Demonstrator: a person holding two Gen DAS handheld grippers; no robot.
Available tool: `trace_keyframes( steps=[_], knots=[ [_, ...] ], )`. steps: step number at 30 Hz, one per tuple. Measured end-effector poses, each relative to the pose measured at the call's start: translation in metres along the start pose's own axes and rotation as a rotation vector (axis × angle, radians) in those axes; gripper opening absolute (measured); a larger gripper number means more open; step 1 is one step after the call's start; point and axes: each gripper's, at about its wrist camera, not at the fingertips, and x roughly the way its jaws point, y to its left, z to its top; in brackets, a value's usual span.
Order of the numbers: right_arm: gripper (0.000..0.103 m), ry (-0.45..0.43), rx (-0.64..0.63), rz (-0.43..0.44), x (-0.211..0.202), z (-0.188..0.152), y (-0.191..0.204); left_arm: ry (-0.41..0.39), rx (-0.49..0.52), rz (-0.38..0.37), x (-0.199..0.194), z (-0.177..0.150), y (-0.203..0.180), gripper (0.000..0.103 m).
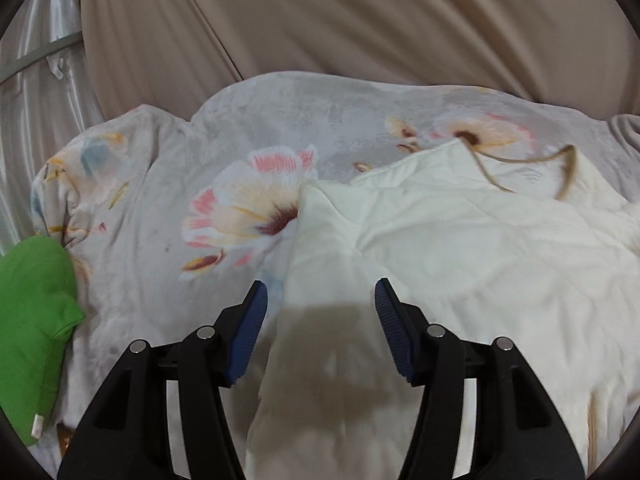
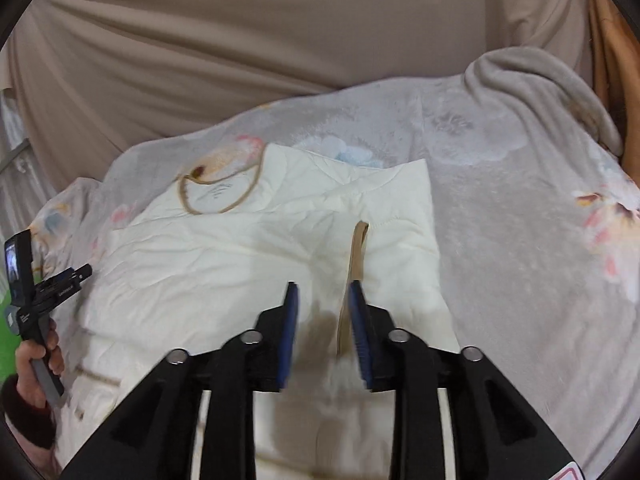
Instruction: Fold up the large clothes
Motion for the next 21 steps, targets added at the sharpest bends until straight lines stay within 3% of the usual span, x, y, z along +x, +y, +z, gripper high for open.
trace_keyframes(
  steps=[6, 11, 18, 21],
  knots=[
    [0.058, -0.031, -0.015, 0.029, -0.076, -0.076, -0.004, 0.049, -0.013, -0.132, -0.063, -0.059, 0.004, 0.065],
    [0.066, -0.033, -0.035, -0.060, -0.115, -0.127, -0.010, 0.105, -0.052, -0.172, -0.090, -0.115, 0.023, 0.081],
    [0.073, 0.023, 0.068, -0.068, -0.139, -0.180, -0.042, 0.222, -0.176, -0.228, -0.107, -0.177, 0.076, 0.082],
    [0.073, 0.065, 0.146, -0.023, -0.137, -0.197, -0.056, 0.264, -0.234, -0.286, -0.112, -0.197, 0.091, 0.087]
  ],
)
